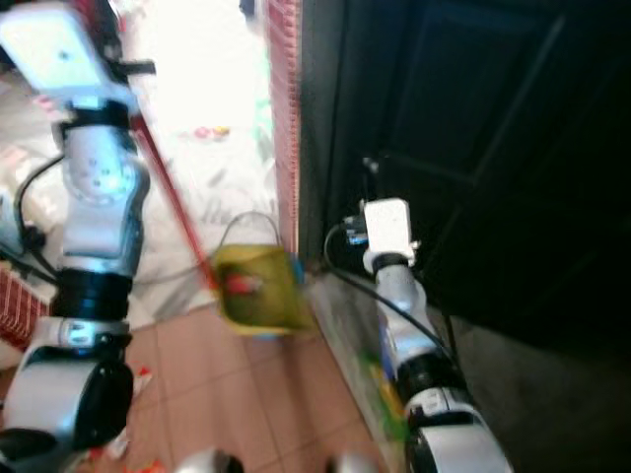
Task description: Sweep floor
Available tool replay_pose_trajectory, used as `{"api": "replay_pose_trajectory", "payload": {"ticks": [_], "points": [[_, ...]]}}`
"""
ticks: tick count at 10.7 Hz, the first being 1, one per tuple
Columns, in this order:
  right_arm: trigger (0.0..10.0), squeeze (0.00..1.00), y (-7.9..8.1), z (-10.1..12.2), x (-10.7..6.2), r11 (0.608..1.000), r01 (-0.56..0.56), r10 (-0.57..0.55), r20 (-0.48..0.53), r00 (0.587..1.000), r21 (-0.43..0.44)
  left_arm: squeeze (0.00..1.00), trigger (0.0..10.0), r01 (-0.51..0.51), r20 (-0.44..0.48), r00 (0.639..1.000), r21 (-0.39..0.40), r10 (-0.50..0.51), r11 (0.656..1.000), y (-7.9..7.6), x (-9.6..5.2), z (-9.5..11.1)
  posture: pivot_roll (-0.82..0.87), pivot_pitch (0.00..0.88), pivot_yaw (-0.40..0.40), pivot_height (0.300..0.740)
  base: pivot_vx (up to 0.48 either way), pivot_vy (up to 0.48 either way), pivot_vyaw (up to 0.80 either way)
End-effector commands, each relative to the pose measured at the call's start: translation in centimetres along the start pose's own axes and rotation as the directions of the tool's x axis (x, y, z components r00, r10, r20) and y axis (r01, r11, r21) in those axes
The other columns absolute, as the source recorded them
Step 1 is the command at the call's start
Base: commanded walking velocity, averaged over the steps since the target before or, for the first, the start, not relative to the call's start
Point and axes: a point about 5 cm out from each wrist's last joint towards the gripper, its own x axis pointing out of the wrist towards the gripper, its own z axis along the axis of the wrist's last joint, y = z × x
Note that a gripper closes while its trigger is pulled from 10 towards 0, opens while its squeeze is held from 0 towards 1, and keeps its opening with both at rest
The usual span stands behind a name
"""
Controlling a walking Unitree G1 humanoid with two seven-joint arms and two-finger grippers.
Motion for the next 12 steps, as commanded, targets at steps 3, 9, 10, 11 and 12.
{"api": "replay_pose_trajectory", "payload": {"ticks": [3,9,10,11,12], "points": [[10.0,0.0,-1.2,0.5,0.2,0.999,0.026,-0.026,0.023,0.999,-0.019,0.0,10.0,0.018,0.082,0.997,-0.027,-0.016,0.999,-1.2,0.5,1.7,-0.07,0.0,-0.001,0.74,0.34,0.339,0.0],[10.0,0.0,-1.3,0.5,0.2,0.999,0.027,-0.027,0.023,0.999,-0.024,0.0,10.0,0.065,0.157,0.984,0.085,-0.078,0.994,-1.9,0.2,2.1,-0.07,0.0,-0.003,0.74,0.052,0.108,0.0],[10.0,0.0,-1.4,0.5,0.1,0.999,0.027,-0.026,0.023,0.999,-0.024,0.0,10.0,0.094,0.164,0.98,0.106,-0.111,0.99,-2.6,-0.2,1.8,-0.07,0.0,-0.003,0.74,0.0,0.0,0.0],[10.0,0.0,-1.3,0.5,0.1,0.999,0.026,-0.025,0.024,0.999,-0.024,0.0,10.0,0.139,0.181,0.97,0.134,-0.162,0.981,-3.7,-0.9,1.7,-0.07,0.0,-0.003,0.74,0.0,0.0,0.0],[10.0,0.0,-1.4,0.6,0.2,0.999,0.026,-0.025,0.024,0.999,-0.024,0.0,10.0,0.177,0.19,0.96,0.162,-0.206,0.971,-4.6,-1.6,1.4,-0.07,0.0,-0.005,0.74,0.0,0.0,0.0]]}}
